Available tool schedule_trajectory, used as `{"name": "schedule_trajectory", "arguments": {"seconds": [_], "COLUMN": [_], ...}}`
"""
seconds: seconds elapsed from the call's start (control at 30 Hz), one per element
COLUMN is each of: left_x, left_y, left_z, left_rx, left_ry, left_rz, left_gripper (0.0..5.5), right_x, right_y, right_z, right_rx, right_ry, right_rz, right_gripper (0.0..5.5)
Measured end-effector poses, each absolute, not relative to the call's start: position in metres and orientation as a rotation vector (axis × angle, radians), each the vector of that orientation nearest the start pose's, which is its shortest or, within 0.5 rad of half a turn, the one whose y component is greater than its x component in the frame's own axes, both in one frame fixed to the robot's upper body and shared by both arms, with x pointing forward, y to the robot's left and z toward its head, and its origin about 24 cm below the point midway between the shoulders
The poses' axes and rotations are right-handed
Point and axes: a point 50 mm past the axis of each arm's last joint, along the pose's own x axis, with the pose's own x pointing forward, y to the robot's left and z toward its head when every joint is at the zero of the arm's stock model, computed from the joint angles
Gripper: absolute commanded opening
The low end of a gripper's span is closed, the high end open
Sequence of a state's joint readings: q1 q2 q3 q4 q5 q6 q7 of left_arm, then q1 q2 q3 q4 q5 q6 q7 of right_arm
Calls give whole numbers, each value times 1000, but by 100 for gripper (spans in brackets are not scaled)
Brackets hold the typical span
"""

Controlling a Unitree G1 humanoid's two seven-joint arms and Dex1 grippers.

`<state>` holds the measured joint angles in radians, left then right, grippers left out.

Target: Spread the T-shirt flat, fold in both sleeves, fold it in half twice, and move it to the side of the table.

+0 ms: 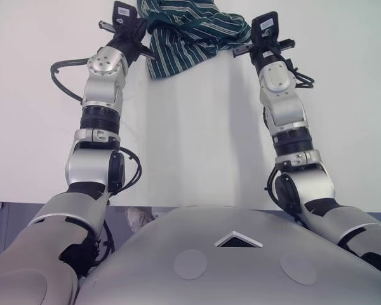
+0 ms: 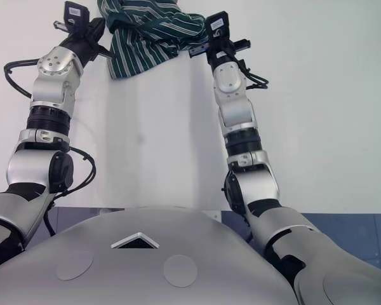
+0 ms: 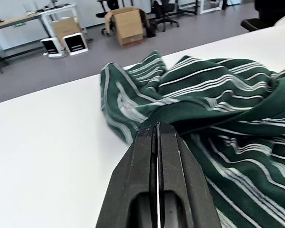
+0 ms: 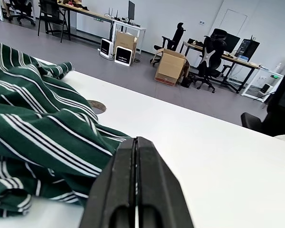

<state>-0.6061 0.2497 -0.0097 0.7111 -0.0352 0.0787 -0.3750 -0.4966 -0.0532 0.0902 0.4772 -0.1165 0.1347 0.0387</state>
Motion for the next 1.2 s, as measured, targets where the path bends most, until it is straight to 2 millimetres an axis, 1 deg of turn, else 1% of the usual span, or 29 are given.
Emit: {"name": "schedule_trajectory", "arguments": {"seconds": [0.07, 0.1, 0.13, 0.2, 0.23, 0.3, 0.33, 0.4, 0.43, 0.47, 0.53, 0.6, 0.67, 0.7, 0.77, 0.83, 0.9, 0.97, 1.03, 1.07, 1.1, 1.13, 1.2], "left_x": [349, 344, 336, 327, 317, 291, 276, 250, 240, 235, 233, 232, 233, 234, 235, 236, 236, 235, 234, 234, 234, 234, 234], "left_y": [152, 146, 138, 130, 129, 127, 129, 141, 148, 153, 155, 155, 155, 155, 156, 157, 158, 158, 158, 158, 158, 158, 158], "left_z": [41, 33, 24, 25, 26, 31, 33, 38, 42, 45, 47, 49, 51, 52, 52, 52, 51, 48, 46, 45, 45, 44, 44], "left_rx": [278, 322, 388, 497, 536, 545, 552, 599, 634, 656, 664, 667, 669, 670, 671, 671, 675, 675, 677, 679, 680, 679, 680], "left_ry": [306, 359, 400, 421, 438, 444, 456, 490, 509, 528, 551, 559, 555, 550, 548, 547, 540, 532, 527, 522, 519, 520, 519], "left_rz": [-524, -600, -700, -873, -976, -1153, -1222, -1327, -1359, -1370, -1364, -1355, -1339, -1327, -1318, -1301, -1292, -1291, -1291, -1294, -1293, -1289, -1289], "left_gripper": [0, 0, 0, 0, 0, 0, 0, 0, 0, 0, 0, 0, 0, 0, 0, 0, 0, 0, 0, 0, 0, 0, 0], "right_x": [354, 361, 367, 378, 382, 384, 384, 379, 375, 371, 363, 356, 349, 342, 328, 312, 308, 303, 296, 291, 283, 283, 290], "right_y": [-103, -102, -106, -120, -125, -132, -134, -136, -138, -140, -143, -148, -146, -144, -143, -147, -146, -146, -142, -142, -143, -146, -153], "right_z": [67, 76, 81, 95, 100, 98, 95, 86, 81, 79, 78, 84, 93, 87, 68, 49, 53, 56, 64, 67, 71, 76, 86], "right_rx": [-232, -236, -242, -272, -291, -308, -291, -217, -164, -138, -107, -91, -104, -116, -210, -361, -453, -492, -524, -522, -484, -438, -356], "right_ry": [116, 98, 94, 75, 69, 108, 138, 242, 314, 370, 442, 491, 492, 516, 592, 634, 587, 518, 448, 440, 442, 438, 426], "right_rz": [268, 281, 286, 276, 284, 338, 400, 594, 703, 807, 990, 1132, 1253, 1283, 1315, 1327, 1321, 1289, 1283, 1304, 1335, 1336, 1289], "right_gripper": [82, 82, 82, 82, 82, 82, 102, 136, 165, 179, 214, 220, 220, 220, 220, 220, 220, 220, 220, 220, 220, 220, 220]}}
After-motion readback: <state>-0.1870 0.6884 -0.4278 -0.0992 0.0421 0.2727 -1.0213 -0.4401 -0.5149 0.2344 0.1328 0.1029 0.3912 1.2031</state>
